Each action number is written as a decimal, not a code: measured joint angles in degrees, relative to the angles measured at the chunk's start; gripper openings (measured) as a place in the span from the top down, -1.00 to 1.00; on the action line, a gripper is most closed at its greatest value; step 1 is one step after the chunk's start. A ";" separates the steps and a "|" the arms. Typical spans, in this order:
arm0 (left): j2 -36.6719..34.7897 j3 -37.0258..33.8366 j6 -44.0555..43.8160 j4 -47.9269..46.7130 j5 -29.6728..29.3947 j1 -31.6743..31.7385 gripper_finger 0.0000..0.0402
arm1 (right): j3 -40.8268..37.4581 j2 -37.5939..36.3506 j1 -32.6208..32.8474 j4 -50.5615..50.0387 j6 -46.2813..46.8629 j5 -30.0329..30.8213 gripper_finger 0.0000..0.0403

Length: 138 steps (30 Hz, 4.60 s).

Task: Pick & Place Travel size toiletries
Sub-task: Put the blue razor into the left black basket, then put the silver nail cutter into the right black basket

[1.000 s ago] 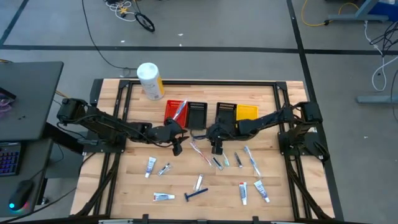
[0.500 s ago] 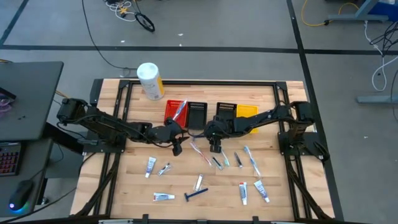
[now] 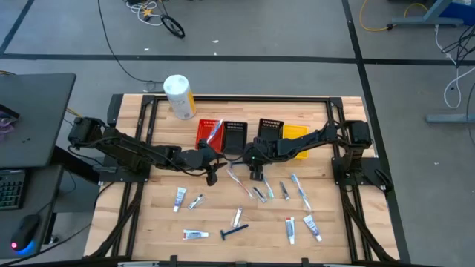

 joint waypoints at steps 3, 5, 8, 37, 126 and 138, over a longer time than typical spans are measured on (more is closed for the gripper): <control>0.00 0.00 0.01 0.06 0.00 0.01 0.27 | 0.00 0.00 0.01 -0.36 0.01 -1.59 0.34; 0.00 0.00 0.00 0.12 0.00 0.00 0.27 | 0.02 0.00 -0.01 -0.50 0.31 -2.20 0.43; 0.00 0.00 0.25 0.33 0.00 0.01 0.27 | 0.00 0.04 0.06 -0.52 0.46 -2.58 0.53; 0.00 -0.02 1.00 0.24 -1.90 0.00 0.27 | 0.74 -2.95 9.61 -10.34 11.89 7.71 0.78; -0.79 -0.02 -5.27 -13.66 3.22 -1.14 0.27 | 0.76 -12.72 17.79 -28.87 23.87 1.10 0.47; -0.79 -0.02 2.92 -13.90 5.03 -1.12 0.27 | 0.76 -12.72 17.83 -35.51 36.17 -3.41 0.43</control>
